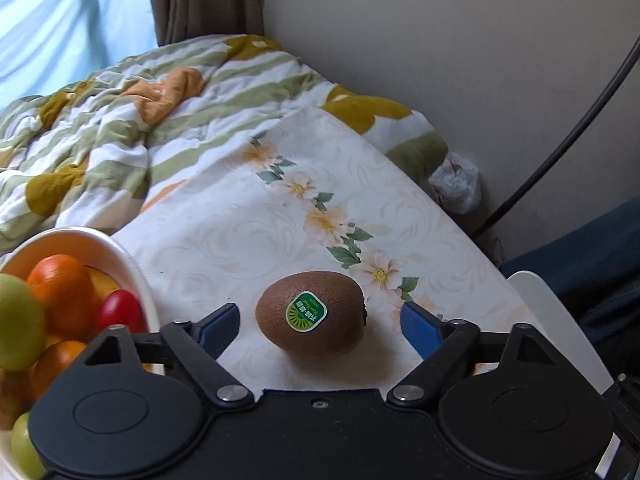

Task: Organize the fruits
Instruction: 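Move the left tool to the brown kiwi while the right tool approaches the small tangerine, then close the left tool on the kiwi while the right tool closes on the tangerine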

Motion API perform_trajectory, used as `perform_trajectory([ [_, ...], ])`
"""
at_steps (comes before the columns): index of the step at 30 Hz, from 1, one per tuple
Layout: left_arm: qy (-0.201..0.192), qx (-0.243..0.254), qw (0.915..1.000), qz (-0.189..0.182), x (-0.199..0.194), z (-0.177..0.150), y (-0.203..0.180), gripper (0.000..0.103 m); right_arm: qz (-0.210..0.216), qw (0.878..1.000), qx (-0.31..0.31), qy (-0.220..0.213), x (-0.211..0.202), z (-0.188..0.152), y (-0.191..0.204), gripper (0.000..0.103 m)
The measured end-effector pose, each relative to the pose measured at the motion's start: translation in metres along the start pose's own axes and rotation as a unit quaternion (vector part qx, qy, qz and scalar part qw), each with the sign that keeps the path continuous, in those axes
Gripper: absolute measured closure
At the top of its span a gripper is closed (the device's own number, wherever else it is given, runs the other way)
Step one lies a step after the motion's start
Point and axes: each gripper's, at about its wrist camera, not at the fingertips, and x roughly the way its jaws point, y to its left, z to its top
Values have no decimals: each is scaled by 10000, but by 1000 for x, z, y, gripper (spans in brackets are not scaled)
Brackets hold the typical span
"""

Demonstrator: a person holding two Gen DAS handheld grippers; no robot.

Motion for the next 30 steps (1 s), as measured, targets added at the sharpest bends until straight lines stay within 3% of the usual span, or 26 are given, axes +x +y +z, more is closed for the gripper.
perform_trajectory([
  [7,-9,169,9998,-106,13,2,2,25,-26,10000,5,-31,6,-2,10,15],
  [10,-22,215,9997,-80,15,5,4,33,-19,10000,-3,-3,9,-1,13,21],
  [30,20,583,9982,-106,18,-5,4,33,-59,10000,-66,33,16,8,15,26],
])
